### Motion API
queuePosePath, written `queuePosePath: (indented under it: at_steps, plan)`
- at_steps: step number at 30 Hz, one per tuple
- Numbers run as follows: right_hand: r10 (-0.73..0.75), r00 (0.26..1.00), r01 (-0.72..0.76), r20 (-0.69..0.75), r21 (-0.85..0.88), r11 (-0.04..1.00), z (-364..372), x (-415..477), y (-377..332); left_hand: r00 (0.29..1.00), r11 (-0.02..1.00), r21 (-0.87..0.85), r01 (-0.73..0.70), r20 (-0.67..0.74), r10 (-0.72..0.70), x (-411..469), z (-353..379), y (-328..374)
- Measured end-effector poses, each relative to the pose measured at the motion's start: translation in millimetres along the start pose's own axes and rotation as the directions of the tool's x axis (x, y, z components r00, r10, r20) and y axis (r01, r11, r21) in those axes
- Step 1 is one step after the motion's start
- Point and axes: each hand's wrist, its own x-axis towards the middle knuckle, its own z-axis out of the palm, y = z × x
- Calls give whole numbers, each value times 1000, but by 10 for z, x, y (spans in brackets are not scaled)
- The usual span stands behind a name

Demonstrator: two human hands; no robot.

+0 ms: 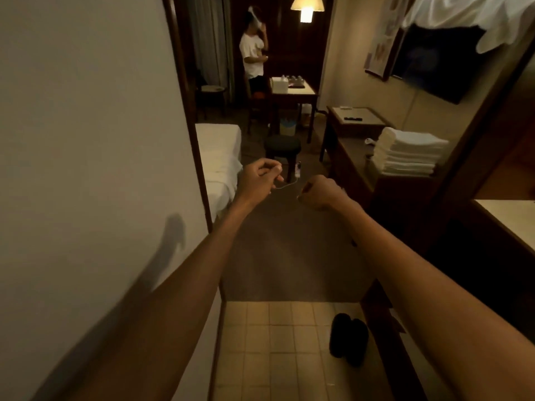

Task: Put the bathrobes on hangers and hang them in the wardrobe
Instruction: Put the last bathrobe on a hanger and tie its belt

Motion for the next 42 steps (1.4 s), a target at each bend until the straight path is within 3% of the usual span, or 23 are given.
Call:
queuePosePath:
  at_steps: [9,15,31,42]
  plan:
    - [-52,990,75,128,-181,981,132,1653,-409,999,1000,31,2,-53,0,1334,-323,-489]
    - [-81,983,106,166,-146,984,221,2844,-519,996,996,73,51,-77,-45,2399,-252,-758]
    - [-79,981,90,178,-52,995,413,7006,-673,985,988,111,112,-146,-95,6352,143,-2115]
    - [-293,929,284,228,72,956,998,9886,-1651,975,965,208,160,-184,-122,8965,-513,-3450]
